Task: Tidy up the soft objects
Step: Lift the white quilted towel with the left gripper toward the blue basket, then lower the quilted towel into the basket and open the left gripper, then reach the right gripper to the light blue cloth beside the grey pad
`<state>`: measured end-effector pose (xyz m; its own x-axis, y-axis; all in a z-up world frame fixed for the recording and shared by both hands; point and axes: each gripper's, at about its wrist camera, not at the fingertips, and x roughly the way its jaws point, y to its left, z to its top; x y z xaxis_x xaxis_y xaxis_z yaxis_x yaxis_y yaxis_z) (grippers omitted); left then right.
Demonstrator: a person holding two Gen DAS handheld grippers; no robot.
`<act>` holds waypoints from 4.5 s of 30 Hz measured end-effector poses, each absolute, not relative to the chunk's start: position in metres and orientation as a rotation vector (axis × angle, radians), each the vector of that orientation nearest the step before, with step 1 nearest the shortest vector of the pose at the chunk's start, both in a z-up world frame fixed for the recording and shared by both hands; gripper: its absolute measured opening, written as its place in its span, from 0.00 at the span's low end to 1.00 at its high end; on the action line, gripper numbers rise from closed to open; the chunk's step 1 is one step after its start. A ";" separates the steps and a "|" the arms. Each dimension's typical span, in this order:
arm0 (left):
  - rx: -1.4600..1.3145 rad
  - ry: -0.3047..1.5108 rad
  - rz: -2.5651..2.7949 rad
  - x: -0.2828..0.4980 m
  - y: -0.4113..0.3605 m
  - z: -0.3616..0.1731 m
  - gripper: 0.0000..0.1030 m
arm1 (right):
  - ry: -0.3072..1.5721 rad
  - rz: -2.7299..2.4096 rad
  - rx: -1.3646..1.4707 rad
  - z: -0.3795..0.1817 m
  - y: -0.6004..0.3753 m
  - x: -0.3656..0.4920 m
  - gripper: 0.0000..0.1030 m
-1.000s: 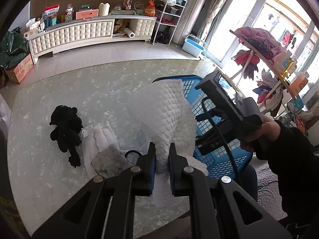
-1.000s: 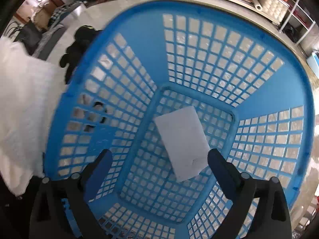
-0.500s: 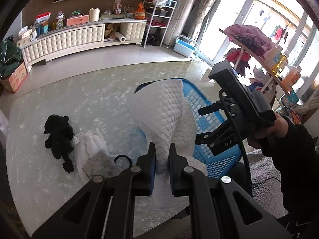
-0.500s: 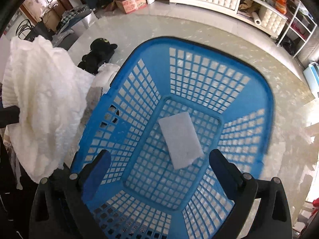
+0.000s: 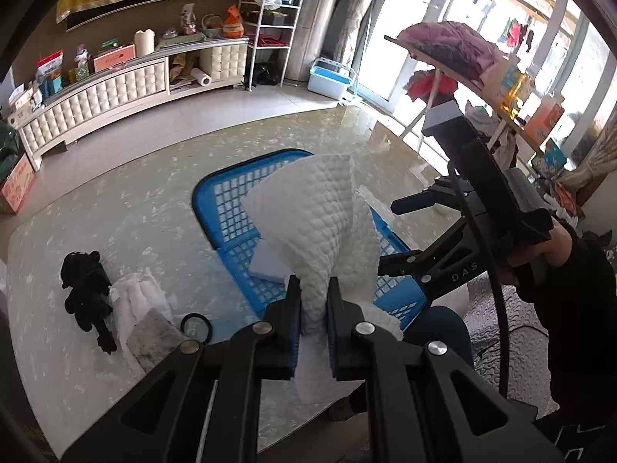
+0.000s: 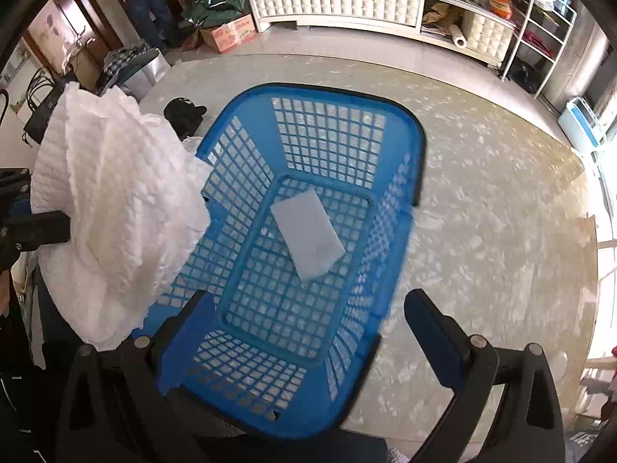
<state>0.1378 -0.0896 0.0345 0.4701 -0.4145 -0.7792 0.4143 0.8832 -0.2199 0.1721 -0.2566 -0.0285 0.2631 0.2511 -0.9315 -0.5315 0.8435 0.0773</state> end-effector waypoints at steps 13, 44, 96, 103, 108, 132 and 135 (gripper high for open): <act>0.101 1.036 -0.521 0.156 -0.133 0.009 0.10 | 1.175 0.474 -0.227 -0.040 -0.290 0.156 0.96; 0.353 1.221 -0.537 0.224 -0.178 -0.084 0.12 | 1.102 0.264 -0.202 -0.075 -0.310 0.161 0.96; 0.231 0.997 -0.338 0.148 -0.085 0.008 0.83 | 0.981 0.231 -0.188 -0.012 -0.252 0.113 0.96; 0.177 0.967 -0.303 0.126 -0.042 0.015 0.97 | 0.967 0.261 -0.190 -0.006 -0.215 0.106 0.96; 0.150 0.956 -0.283 0.113 -0.014 0.016 1.00 | 0.965 0.276 -0.212 -0.008 -0.187 0.103 0.99; 0.037 1.056 -0.191 0.066 0.087 -0.041 1.00 | 1.038 0.417 -0.402 -0.066 -0.058 0.092 0.99; 0.022 1.081 -0.189 0.067 0.093 -0.053 1.00 | 1.054 0.432 -0.420 -0.074 -0.049 0.089 0.99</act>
